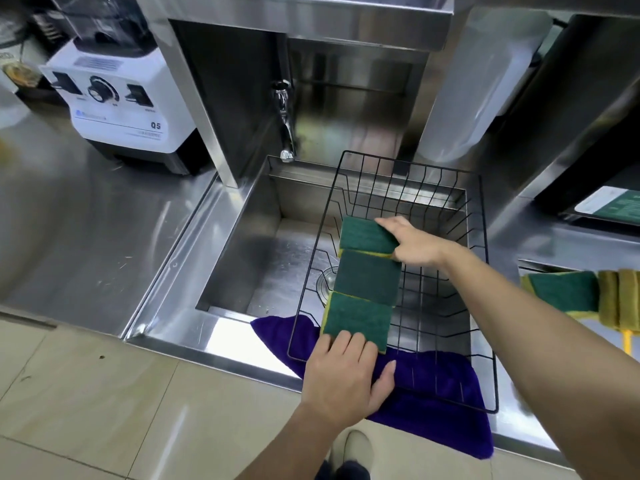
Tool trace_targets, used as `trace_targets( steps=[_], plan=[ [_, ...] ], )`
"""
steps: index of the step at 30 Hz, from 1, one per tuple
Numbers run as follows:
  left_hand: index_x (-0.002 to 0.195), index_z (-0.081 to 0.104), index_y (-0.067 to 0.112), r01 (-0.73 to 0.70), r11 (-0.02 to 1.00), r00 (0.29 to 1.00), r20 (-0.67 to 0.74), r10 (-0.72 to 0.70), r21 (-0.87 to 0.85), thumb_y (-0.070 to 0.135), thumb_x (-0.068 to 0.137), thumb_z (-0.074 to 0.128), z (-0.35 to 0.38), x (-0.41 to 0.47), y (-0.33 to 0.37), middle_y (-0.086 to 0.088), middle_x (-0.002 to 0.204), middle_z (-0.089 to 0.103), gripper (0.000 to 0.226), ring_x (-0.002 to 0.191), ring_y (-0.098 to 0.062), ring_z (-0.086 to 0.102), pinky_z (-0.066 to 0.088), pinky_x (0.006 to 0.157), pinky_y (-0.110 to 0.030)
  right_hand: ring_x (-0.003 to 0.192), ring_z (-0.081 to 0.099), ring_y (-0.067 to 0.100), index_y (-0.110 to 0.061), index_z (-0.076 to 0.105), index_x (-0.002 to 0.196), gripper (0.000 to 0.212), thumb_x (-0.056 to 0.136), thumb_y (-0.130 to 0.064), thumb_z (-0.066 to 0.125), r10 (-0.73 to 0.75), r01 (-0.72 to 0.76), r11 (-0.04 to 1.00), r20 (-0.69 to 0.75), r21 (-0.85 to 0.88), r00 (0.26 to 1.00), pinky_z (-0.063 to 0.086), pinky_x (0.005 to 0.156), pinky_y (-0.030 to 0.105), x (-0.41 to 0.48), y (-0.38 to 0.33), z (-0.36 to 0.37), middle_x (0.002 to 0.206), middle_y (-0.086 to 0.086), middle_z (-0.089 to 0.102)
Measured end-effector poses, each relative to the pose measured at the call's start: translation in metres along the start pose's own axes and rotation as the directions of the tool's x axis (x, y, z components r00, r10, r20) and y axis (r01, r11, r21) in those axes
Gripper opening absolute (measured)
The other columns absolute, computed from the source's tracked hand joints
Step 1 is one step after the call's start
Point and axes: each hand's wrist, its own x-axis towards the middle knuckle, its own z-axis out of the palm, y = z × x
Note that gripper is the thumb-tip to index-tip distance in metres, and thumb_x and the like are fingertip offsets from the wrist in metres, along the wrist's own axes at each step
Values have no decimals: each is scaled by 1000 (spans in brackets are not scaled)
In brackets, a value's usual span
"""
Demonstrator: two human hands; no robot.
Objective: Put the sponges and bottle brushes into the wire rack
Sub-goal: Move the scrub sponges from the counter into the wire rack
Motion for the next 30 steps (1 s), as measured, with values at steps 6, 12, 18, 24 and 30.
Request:
trace_targets(
  steps=[6, 12, 18, 24, 30],
  plan=[
    [63, 53, 16, 7, 1000, 1000, 30, -7, 7, 42, 88, 46, -2, -2, 0, 0, 61, 51, 37, 58, -20, 46, 32, 59, -31, 137, 25, 24, -20, 23, 146, 69, 84, 0, 47, 25, -22, 997, -35, 76, 999, 24, 111, 35, -1, -2, 5, 153, 2, 21],
    [63, 55, 15, 20, 1000, 999, 40, -21, 16, 41, 88, 46, -3, 1, -2, 0, 61, 52, 37, 58, -20, 47, 35, 58, -32, 140, 18, 30, -24, 13, 147, 66, 92, -27, 49, 21, -41, 991, -152, -127, 988, 16, 113, 47, -3, -7, 8, 157, 3, 15],
    [65, 58, 13, 6, 1000, 999, 47, -6, -8, 38, 87, 47, -5, 2, -1, -3, 69, 60, 36, 60, -22, 53, 42, 55, -32, 134, 33, 31, -13, 32, 141, 52, 92, -18, 49, 30, -40, 999, -326, -24, 945, 25, 114, 47, -37, 5, -6, 148, 13, 32],
    [78, 66, 10, 8, 1000, 997, 73, -6, -18, 38, 87, 46, -8, 5, 0, -8, 90, 69, 35, 70, -25, 61, 39, 64, -35, 115, 50, 40, -3, 47, 123, 35, 89, -15, 48, 191, -175, 980, -706, 96, 682, 40, 97, 43, -84, 41, -21, 128, 22, 50],
    [85, 67, 6, -35, 999, 993, 108, 38, -31, 39, 88, 46, -11, 11, 12, -14, 96, 68, 40, 86, -30, 64, 40, 79, -40, 105, 53, 44, 1, 45, 113, 28, 90, -14, 45, 452, -336, 888, -732, 314, 510, 44, 81, 45, -123, 87, -21, 119, 26, 52]
  ],
)
